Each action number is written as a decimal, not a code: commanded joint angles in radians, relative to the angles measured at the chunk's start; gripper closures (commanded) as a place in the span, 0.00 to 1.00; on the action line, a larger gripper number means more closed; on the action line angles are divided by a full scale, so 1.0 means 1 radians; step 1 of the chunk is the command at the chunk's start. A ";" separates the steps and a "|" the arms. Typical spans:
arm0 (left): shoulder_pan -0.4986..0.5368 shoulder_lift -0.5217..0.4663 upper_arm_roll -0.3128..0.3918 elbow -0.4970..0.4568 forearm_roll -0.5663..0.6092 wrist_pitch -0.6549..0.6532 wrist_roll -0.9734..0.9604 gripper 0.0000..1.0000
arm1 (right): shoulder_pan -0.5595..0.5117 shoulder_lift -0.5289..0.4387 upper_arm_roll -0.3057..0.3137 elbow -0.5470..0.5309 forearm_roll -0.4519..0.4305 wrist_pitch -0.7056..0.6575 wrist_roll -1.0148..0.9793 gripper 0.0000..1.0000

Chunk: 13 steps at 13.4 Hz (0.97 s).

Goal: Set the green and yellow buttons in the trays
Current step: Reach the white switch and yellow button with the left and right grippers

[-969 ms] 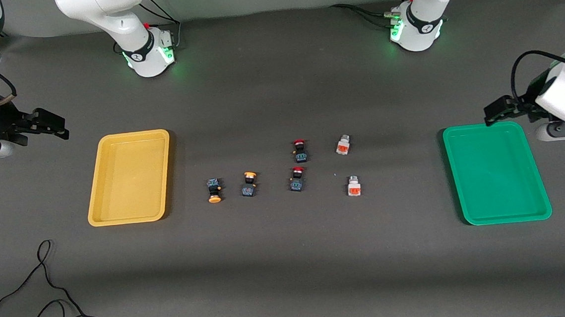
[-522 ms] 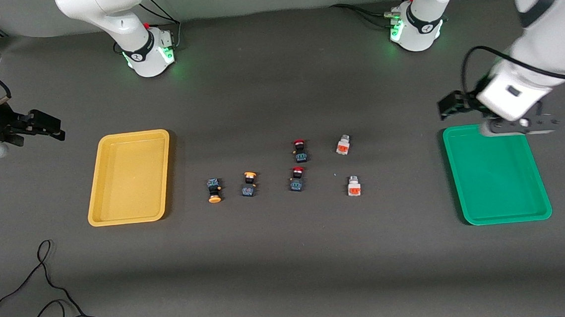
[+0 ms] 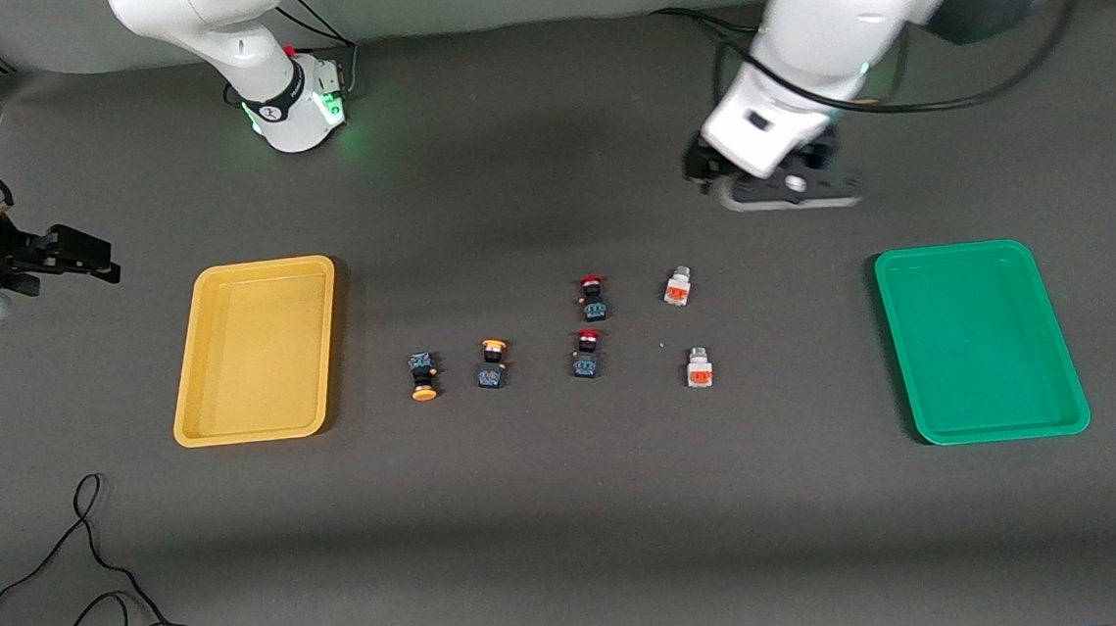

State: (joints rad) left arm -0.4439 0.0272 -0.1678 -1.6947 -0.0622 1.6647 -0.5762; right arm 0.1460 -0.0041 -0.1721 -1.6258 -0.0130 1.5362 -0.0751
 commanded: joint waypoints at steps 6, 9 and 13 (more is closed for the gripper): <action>-0.116 -0.009 0.014 -0.340 0.004 0.386 -0.039 0.00 | 0.099 0.024 0.002 -0.009 0.033 0.016 0.138 0.09; -0.107 0.052 0.016 -0.422 0.008 0.501 0.021 0.00 | 0.181 0.082 0.002 -0.011 0.056 0.030 0.273 0.06; -0.079 0.177 0.024 -0.488 0.025 0.682 0.032 0.00 | 0.227 0.162 0.002 -0.107 0.136 0.154 0.278 0.01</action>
State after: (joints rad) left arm -0.5363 0.1602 -0.1515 -2.1422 -0.0512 2.2482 -0.5657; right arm 0.3636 0.1345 -0.1607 -1.6697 0.0792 1.6046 0.1858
